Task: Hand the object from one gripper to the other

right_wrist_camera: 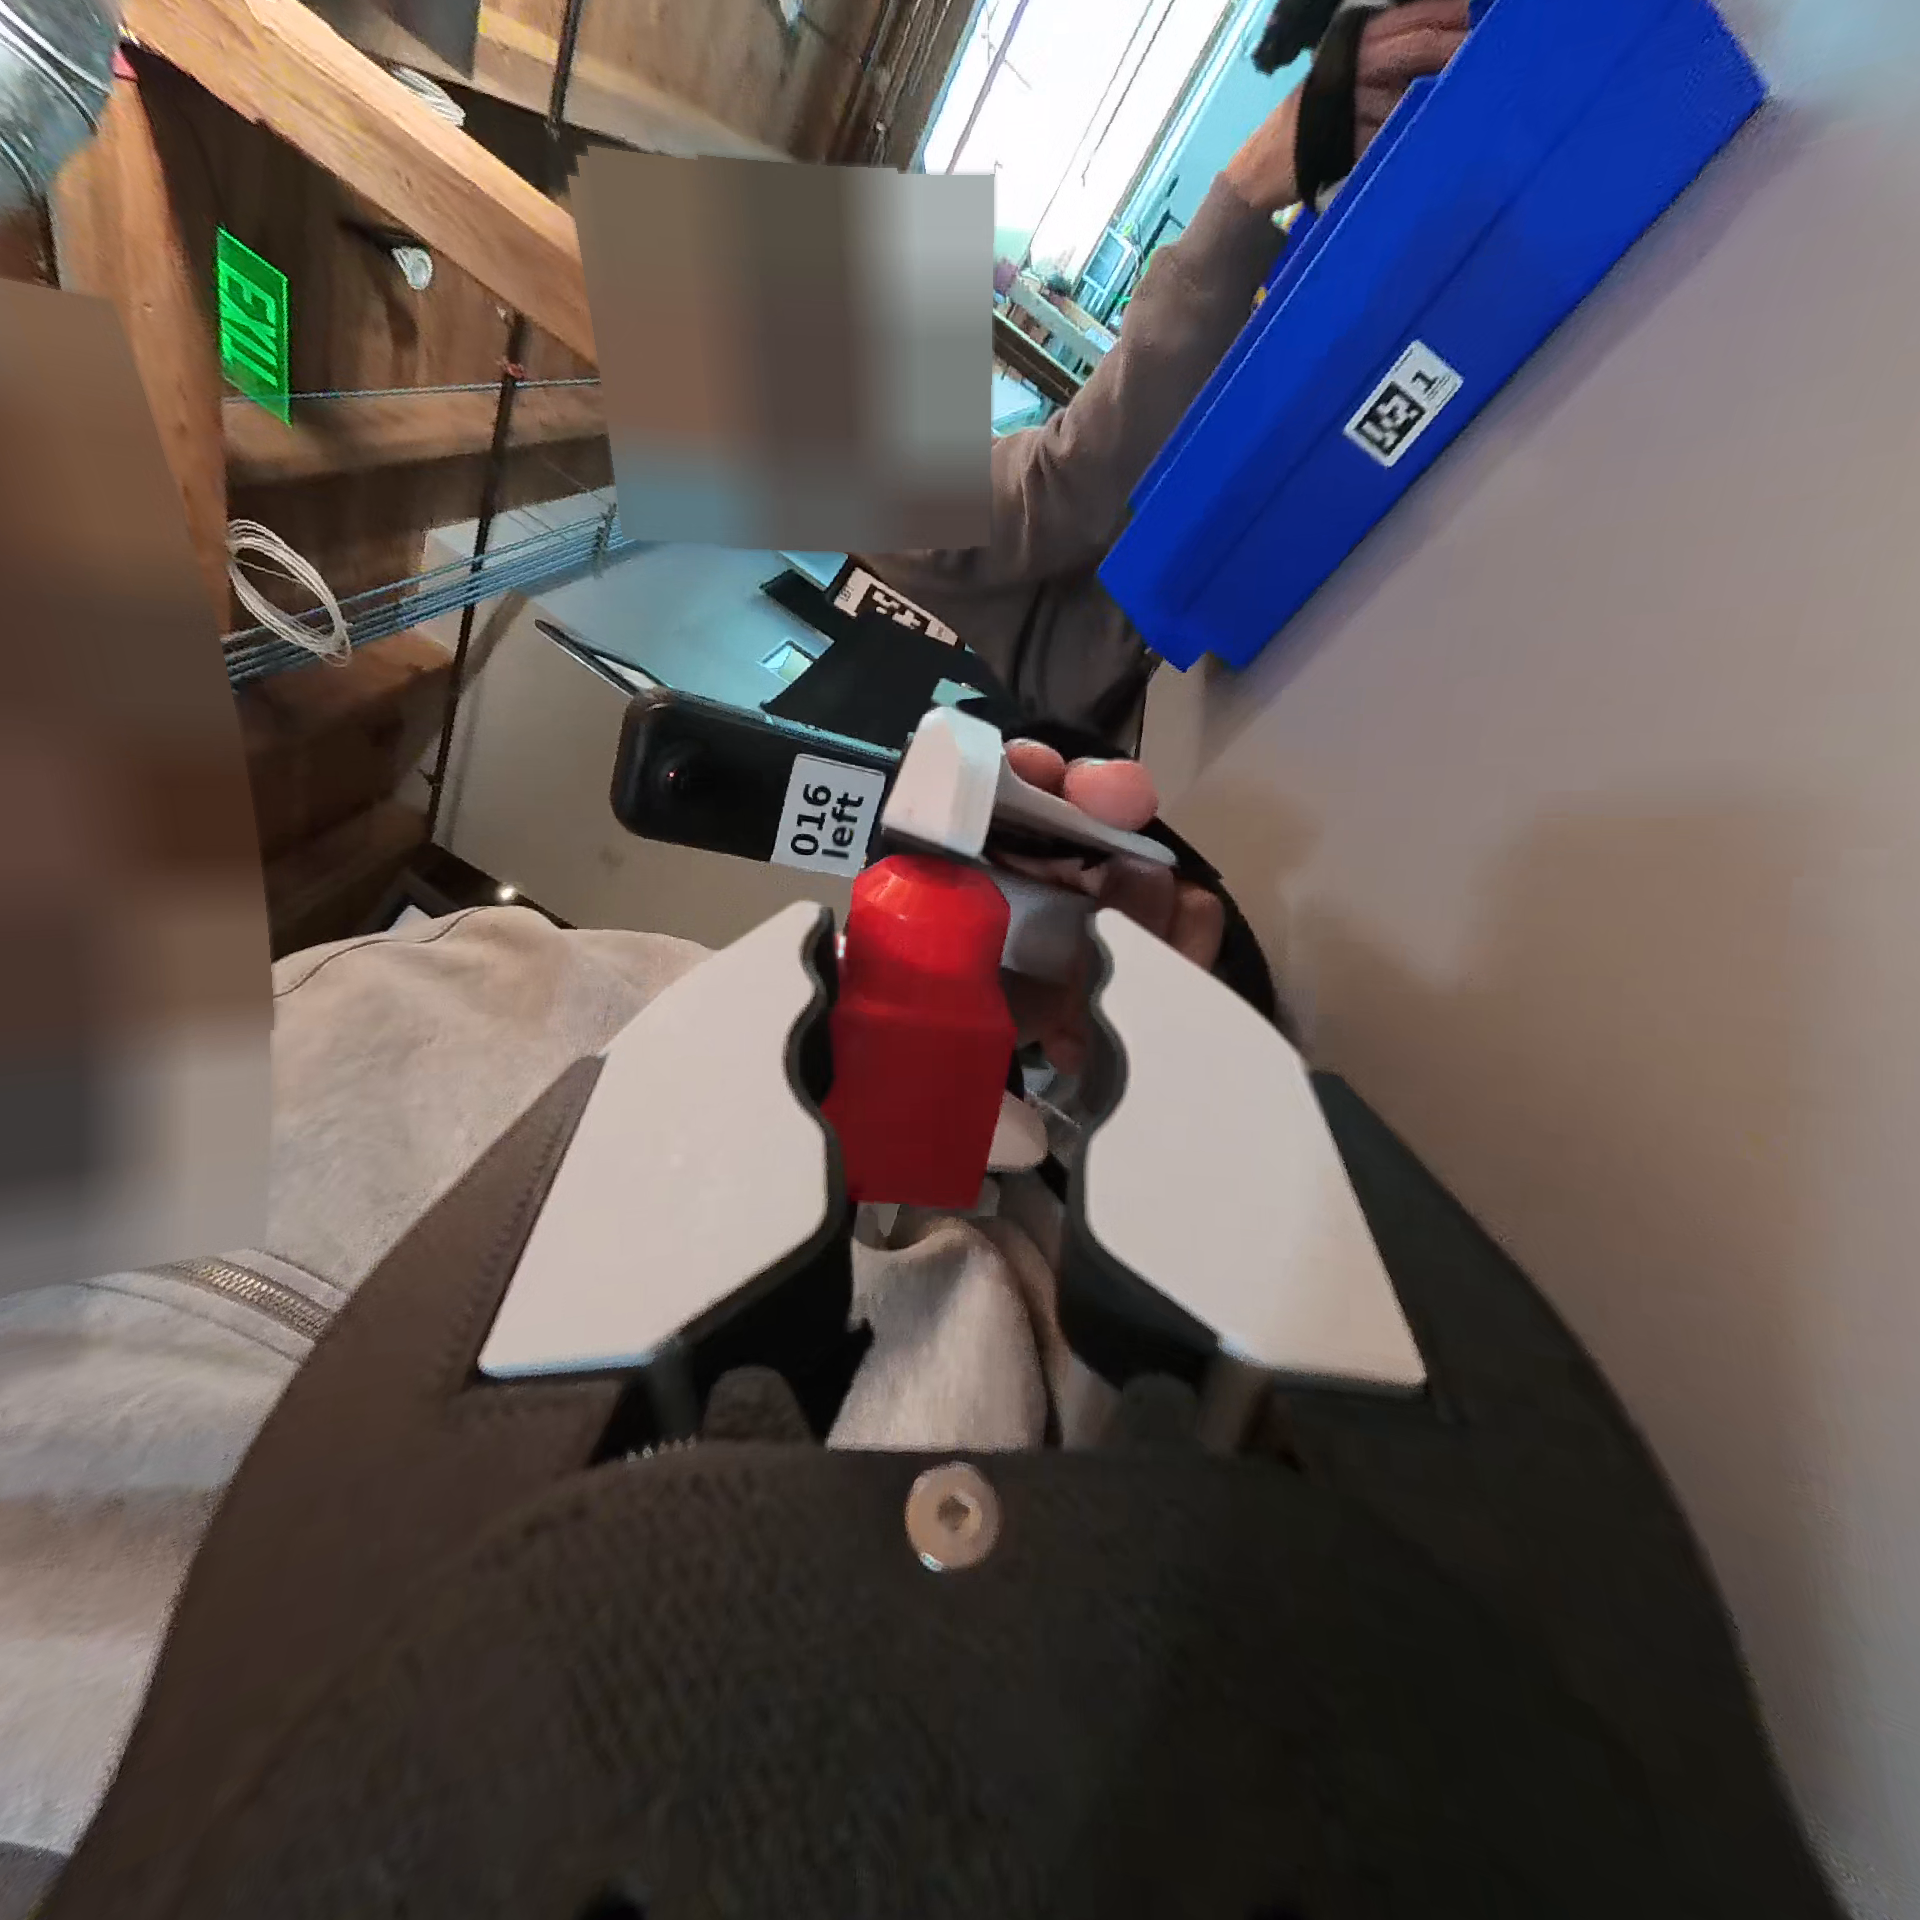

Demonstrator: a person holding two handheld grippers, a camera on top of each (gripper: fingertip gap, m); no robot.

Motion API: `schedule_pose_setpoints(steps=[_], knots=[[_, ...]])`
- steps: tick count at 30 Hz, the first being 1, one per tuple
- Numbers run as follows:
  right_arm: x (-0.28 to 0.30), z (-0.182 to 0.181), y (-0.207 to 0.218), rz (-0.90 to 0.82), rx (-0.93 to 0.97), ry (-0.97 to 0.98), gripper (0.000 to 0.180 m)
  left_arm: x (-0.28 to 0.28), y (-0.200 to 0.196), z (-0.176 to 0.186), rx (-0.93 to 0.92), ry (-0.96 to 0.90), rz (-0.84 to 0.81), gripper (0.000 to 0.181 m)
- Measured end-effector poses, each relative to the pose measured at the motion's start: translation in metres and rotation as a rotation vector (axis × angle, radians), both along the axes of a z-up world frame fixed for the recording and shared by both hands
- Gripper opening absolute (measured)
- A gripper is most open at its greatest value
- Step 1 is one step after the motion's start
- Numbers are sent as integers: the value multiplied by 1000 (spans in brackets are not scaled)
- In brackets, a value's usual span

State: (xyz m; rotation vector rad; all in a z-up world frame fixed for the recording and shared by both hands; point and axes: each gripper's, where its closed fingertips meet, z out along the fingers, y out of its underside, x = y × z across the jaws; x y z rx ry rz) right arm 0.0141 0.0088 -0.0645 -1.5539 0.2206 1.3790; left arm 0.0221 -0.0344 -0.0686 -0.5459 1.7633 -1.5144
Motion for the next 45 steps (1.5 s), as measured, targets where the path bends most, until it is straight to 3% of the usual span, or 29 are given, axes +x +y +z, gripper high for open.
schedule_pose_setpoints(steps=[5,10,18,24,28,35,41,45], knots=[[-3,4,-1,17,18,13,31,1,-1,-2,12,4,1,71],[0,3,0,-5,14,-8,31,3,0,-4,18,11,20,72],[25,21,-1,-240,172,-239,31,11,19,9,-203,86,47,90],[26,43,-10,-385,408,-534,31,9,26,14,-518,289,-105,75],[23,47,-11,-404,464,-586,31,9,25,12,-632,388,-183,70],[17,46,-10,-393,483,-614,30,2,11,6,-564,419,-243,56],[14,42,-8,-393,473,-663,31,1,12,6,-531,400,-227,37],[14,41,-7,-404,471,-689,31,2,14,6,-510,380,-204,34]])
